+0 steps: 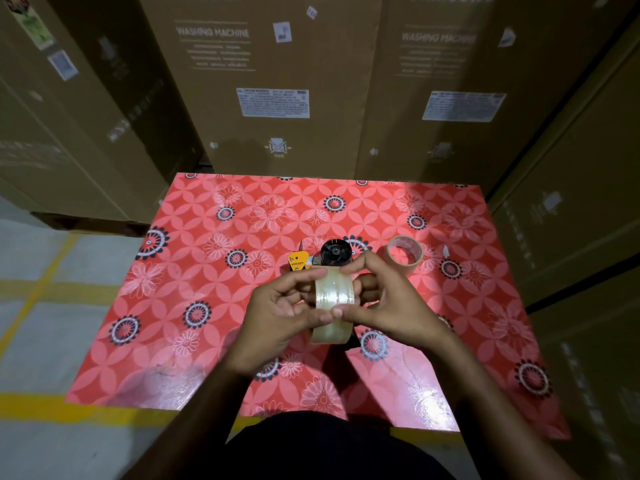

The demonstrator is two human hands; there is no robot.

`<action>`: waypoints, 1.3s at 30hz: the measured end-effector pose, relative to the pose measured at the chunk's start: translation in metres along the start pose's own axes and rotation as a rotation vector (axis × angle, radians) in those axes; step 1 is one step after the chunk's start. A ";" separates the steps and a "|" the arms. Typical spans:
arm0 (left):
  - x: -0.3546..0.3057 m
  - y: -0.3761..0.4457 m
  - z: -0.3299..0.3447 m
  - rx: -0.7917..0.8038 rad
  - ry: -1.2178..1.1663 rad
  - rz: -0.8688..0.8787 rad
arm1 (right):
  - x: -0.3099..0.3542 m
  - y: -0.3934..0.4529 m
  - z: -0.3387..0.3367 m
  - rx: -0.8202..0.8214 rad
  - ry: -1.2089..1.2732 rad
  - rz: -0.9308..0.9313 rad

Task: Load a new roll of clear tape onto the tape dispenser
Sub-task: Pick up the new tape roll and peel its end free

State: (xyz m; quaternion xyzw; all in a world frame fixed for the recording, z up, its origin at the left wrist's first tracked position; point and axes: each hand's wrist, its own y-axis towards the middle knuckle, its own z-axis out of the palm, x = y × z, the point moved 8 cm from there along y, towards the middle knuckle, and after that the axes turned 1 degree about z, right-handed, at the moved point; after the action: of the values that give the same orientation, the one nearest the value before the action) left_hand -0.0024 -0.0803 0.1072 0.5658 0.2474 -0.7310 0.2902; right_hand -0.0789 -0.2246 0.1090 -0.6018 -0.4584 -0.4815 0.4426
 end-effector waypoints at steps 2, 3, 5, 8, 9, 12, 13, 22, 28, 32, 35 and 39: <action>0.002 -0.001 0.001 0.030 0.029 -0.018 | -0.004 0.003 -0.002 0.030 0.017 0.038; 0.004 -0.002 0.001 0.046 0.041 -0.032 | -0.006 0.005 -0.004 0.042 0.028 0.066; 0.008 -0.003 -0.001 0.076 0.050 -0.058 | -0.004 0.008 -0.007 0.044 0.011 0.094; 0.009 -0.002 -0.002 0.109 0.060 -0.061 | 0.001 0.008 -0.008 0.022 0.019 0.068; 0.008 -0.002 -0.002 0.108 0.047 -0.055 | 0.003 0.007 -0.009 0.004 -0.003 0.061; 0.007 -0.001 -0.003 0.071 0.013 -0.035 | 0.006 0.004 -0.009 -0.053 0.054 0.050; 0.007 0.000 -0.004 0.051 0.000 -0.024 | 0.004 0.002 -0.008 -0.071 0.120 0.064; 0.014 0.001 -0.004 -0.021 -0.068 -0.036 | -0.022 -0.001 0.014 -0.029 0.301 0.172; 0.004 -0.002 0.003 0.033 0.097 -0.023 | -0.021 0.000 0.020 -0.031 0.234 0.079; -0.005 0.000 -0.003 -0.068 0.317 0.112 | -0.025 -0.001 0.020 -0.045 0.135 0.087; -0.009 0.001 -0.014 -0.151 0.443 0.171 | -0.024 0.000 0.023 -0.052 0.059 0.080; -0.014 -0.003 -0.007 -0.126 0.494 0.236 | -0.027 0.000 0.026 -0.044 0.061 0.079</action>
State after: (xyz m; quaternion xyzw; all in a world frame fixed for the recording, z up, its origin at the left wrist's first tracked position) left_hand 0.0032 -0.0717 0.1197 0.7326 0.2881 -0.5151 0.3390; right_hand -0.0779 -0.2029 0.0787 -0.6138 -0.4100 -0.4919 0.4617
